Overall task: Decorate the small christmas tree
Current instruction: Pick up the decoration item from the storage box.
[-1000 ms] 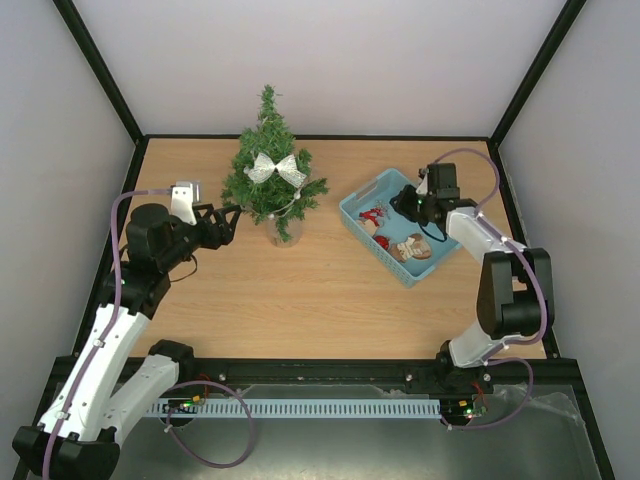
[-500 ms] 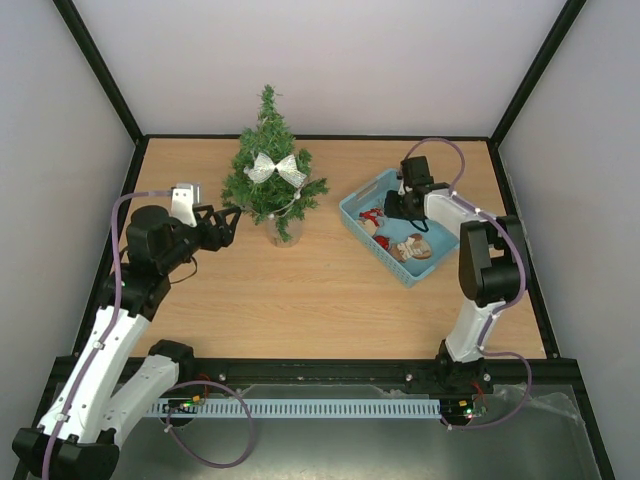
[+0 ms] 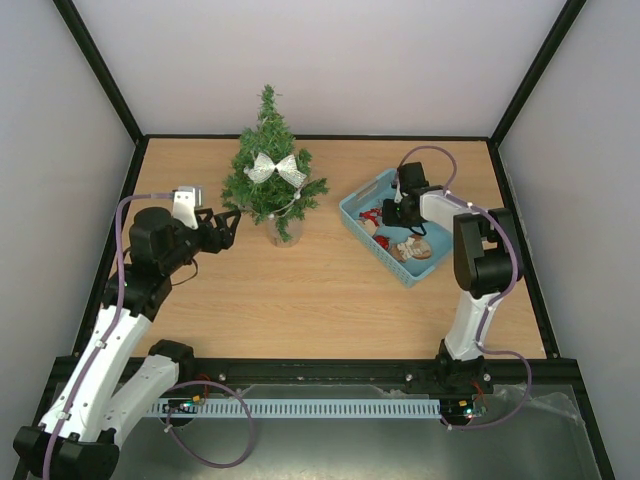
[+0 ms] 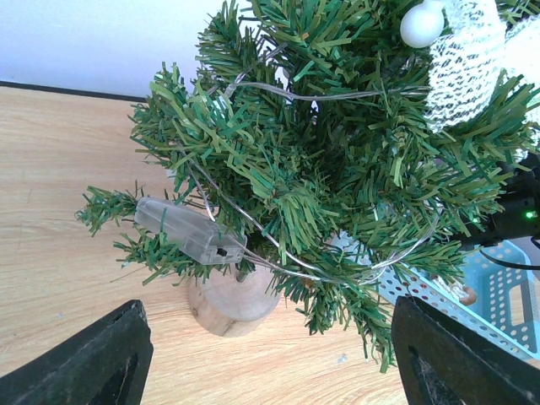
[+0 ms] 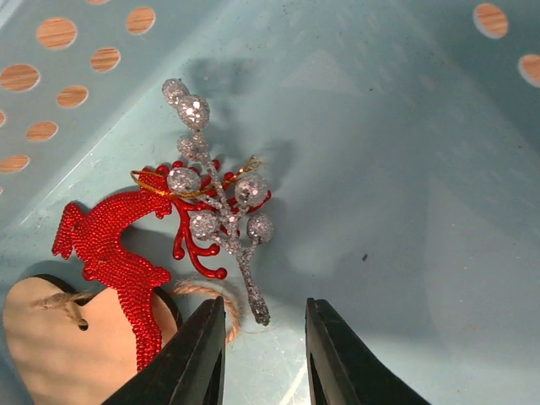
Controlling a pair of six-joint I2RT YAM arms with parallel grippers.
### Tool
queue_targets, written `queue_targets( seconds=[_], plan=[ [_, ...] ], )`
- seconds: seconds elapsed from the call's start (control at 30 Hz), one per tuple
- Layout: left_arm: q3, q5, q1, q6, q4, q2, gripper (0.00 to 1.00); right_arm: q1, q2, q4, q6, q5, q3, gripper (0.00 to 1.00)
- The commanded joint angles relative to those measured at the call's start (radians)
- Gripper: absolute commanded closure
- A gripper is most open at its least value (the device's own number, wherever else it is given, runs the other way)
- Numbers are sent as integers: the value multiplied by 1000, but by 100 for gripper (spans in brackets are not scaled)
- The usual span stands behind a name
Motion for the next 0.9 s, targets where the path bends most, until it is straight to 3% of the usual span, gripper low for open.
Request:
queue_targets(
  seconds=[0.0, 0.23, 0.53, 0.87],
  plan=[
    [-8, 5, -4, 11, 9, 4, 21, 8, 24, 4, -25, -6, 20, 75],
    [-3, 0, -2, 20, 3, 1, 21, 8, 30, 7, -51, -12, 37, 98],
    [-5, 2, -2, 20, 8, 4, 21, 8, -94, -34, -34, 23, 18, 98],
    [-11, 16, -3, 15, 22, 7, 21, 9, -260, -86, 97, -153, -72, 98]
  ],
)
